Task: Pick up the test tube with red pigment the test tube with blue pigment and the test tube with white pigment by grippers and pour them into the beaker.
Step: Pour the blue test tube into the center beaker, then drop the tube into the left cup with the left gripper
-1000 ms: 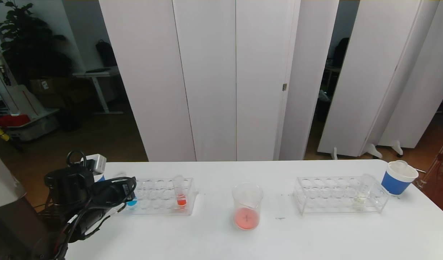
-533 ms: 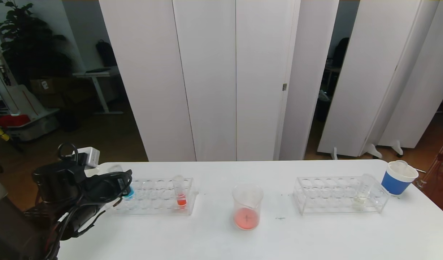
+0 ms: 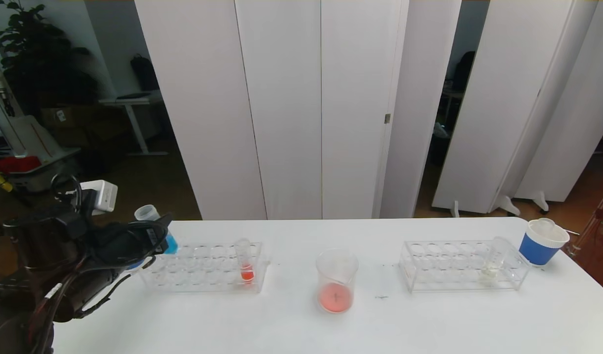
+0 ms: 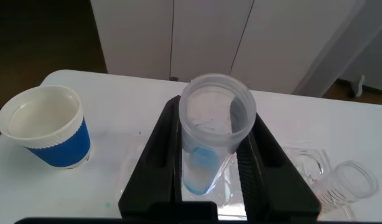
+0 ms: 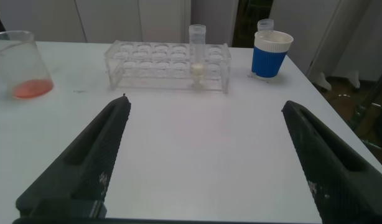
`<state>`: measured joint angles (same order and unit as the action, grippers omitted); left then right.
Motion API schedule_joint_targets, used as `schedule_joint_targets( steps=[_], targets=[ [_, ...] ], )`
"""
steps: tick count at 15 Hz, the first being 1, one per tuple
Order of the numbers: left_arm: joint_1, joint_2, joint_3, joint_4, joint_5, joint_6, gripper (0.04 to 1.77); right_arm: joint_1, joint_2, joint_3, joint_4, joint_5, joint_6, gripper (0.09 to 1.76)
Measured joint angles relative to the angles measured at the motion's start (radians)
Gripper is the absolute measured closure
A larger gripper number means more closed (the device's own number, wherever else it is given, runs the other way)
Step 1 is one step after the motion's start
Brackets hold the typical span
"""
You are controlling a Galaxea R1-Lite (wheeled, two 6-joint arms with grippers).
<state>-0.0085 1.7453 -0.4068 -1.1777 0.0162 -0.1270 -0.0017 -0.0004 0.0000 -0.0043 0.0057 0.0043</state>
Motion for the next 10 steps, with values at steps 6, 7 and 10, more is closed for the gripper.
schedule_joint_targets(
  steps=[6,7,10],
  targets=[
    [-0.001,-0.205,-0.079,0.271,-0.054,0.008,1.22,0.0,0.0,0.0,0.0,0.0,0.0,0.1],
    [-0.003,-0.24,-0.096,0.324,-0.059,0.013,1.22,0.0,0.0,0.0,0.0,0.0,0.0,0.1],
    [-0.01,-0.35,-0.166,0.501,-0.116,0.016,1.22,0.0,0.0,0.0,0.0,-0.001,0.0,0.1]
  ],
)
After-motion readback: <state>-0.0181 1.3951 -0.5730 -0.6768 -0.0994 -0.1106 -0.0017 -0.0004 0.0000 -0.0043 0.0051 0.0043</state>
